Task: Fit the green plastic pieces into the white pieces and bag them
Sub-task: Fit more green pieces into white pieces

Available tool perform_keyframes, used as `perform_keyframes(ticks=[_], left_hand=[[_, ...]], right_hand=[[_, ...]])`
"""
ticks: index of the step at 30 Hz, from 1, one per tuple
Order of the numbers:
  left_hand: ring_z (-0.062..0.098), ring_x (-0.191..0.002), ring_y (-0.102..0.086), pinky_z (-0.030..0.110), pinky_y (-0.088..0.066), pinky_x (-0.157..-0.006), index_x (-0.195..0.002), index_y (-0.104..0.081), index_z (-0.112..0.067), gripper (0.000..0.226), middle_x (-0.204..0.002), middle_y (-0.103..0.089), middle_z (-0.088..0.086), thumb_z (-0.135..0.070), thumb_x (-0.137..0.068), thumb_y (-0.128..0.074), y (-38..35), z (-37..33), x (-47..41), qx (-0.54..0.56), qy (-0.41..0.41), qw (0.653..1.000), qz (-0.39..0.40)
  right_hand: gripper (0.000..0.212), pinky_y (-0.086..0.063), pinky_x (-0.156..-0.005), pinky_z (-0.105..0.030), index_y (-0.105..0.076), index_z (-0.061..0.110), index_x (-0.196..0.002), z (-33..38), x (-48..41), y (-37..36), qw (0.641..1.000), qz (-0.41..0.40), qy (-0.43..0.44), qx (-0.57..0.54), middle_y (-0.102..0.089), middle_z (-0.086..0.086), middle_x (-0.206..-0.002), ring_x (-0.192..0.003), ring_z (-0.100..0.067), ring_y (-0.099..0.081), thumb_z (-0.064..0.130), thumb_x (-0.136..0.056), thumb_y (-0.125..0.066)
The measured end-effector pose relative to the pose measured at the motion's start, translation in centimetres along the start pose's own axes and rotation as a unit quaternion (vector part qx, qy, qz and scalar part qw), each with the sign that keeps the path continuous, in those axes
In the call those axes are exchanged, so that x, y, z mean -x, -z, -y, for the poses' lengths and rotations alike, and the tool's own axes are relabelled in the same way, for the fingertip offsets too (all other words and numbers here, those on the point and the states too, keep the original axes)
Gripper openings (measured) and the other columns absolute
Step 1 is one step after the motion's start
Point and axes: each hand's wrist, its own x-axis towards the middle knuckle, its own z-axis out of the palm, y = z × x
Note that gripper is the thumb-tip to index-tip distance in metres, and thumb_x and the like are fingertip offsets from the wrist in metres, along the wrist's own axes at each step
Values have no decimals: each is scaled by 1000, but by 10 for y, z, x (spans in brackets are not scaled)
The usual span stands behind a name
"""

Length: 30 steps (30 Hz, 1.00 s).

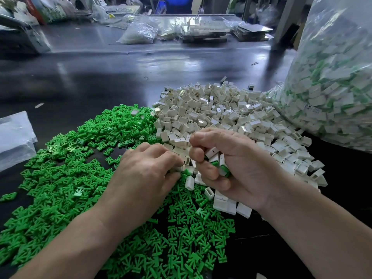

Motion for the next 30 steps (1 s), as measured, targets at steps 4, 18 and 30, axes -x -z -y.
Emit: perform_keyframes(ticks=[4,18,30], left_hand=[[12,-84,-54,35,-47,-74,-91,-65,-26,11,-88,-61,-13,-35,-84,-64,0,-2,2,58,11,998,-22],[6,-80,-68,10,-51,-66,-98,-69,-34,17,-89,-72,-12,-28,-82,-70,17,-16,10,420,99,895,-113],[5,-69,-69,16,-54,-61,-97,-67,-37,19,-82,-73,-10,-31,-80,-73,14,-21,11,417,156,888,-114]], right_hand=[[7,-32,-33,-16,-64,16,-81,-3,-1,2,1000,-11,0,29,-58,-4,-73,-45,-10,-46,18,-87,-66],[15,-36,-36,-19,-75,26,-97,-14,1,-4,979,-19,29,201,-63,2,-73,-47,-10,-51,33,-92,-63],[13,-37,-37,-18,-64,28,-91,-22,2,-10,945,-55,115,300,-71,0,-74,-44,-9,-54,31,-102,-56]])
